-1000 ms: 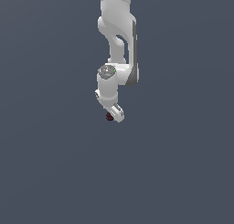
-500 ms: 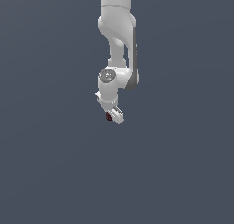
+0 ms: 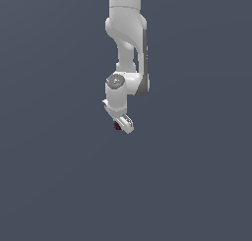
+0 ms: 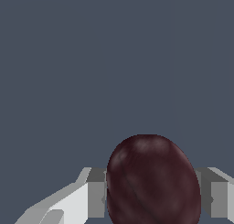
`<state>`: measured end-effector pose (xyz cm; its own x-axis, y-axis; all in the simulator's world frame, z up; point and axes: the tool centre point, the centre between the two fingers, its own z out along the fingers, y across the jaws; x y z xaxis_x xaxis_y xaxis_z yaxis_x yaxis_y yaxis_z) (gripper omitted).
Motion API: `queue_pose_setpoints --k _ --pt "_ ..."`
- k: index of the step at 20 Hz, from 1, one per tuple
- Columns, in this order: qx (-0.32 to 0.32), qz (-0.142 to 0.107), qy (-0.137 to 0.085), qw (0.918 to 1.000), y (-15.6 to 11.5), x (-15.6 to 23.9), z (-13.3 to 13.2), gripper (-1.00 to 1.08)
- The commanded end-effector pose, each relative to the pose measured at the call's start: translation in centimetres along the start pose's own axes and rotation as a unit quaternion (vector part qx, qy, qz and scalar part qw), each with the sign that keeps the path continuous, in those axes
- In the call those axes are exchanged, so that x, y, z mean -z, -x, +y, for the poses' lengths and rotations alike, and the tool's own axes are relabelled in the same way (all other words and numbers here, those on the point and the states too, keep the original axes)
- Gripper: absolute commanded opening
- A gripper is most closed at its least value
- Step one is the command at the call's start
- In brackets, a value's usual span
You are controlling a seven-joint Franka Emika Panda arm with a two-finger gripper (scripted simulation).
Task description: Pick up the object and move it to a goal position.
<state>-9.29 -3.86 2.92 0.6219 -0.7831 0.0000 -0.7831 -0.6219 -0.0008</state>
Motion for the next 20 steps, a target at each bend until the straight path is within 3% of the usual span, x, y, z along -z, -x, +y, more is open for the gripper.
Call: queue_pose_setpoints --k 1,9,20 --pt "0.0 0.0 0.0 1.0 0.0 0.1 -0.2 -1.0" --pt "0.0 0.0 0.0 1.0 0.4 2.1 -3.3 -1.0" --pt "0.0 0.001 0.001 1.0 1.5 7.4 -11.7 -1.0"
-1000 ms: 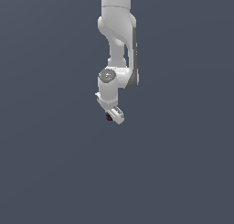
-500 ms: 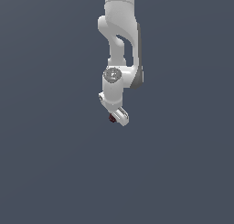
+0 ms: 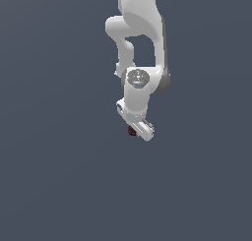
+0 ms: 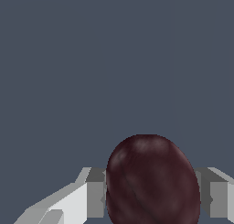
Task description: Pick up the object and move it to a goal position.
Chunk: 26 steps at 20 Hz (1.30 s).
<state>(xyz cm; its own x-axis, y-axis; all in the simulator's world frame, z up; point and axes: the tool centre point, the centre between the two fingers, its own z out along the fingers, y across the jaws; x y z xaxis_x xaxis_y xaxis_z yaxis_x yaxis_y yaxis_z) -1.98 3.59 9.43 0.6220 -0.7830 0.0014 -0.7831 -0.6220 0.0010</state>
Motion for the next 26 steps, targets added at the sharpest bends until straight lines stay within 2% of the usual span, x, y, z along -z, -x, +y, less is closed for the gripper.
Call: queue_pose_setpoints --k 1,14,26 --pt "0.0 0.0 0.0 1.0 0.3 1.4 -2.2 -1.0" --pt "0.0 0.0 0.0 1.0 1.2 6.9 -11.2 -1.0" --pt "0.0 -0.001 0.0 1.0 1.6 10.2 -16.8 -1.0"
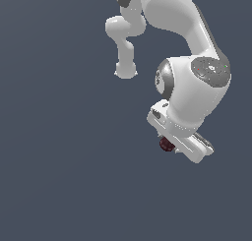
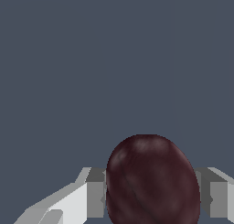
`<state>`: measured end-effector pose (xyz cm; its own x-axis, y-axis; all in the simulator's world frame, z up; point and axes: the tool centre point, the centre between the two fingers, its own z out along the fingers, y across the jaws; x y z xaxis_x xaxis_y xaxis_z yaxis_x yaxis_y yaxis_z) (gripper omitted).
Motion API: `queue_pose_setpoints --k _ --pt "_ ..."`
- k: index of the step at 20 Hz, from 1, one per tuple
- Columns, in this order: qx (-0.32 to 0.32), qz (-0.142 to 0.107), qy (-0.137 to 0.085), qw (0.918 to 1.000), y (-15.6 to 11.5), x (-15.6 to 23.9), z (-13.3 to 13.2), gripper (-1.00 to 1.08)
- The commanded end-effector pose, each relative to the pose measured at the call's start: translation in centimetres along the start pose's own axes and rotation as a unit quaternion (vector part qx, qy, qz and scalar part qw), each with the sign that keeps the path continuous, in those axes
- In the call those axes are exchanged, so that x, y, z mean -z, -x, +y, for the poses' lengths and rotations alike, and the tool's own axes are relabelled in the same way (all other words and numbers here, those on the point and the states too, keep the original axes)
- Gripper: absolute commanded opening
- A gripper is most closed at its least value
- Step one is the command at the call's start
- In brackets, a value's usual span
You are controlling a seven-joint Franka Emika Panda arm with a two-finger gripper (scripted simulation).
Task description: Pick up the object and move it to a goal position.
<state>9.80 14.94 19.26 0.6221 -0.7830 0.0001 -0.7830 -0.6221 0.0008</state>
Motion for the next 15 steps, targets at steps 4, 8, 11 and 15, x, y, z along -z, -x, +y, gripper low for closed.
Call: queue_pose_setpoints --k 4,8,11,15 --pt "0.0 0.0 0.0 1.0 0.1 1.0 -1.6 -1.0" --pt "0.0 0.0 0.0 1.0 0.1 1.3 -2.3 -1.0" --pt "0.0 0.0 0.0 1.0 0.1 1.5 -2.6 -1.0" --pt "0.0 0.0 0.0 1.0 0.1 1.6 -2.7 -1.0"
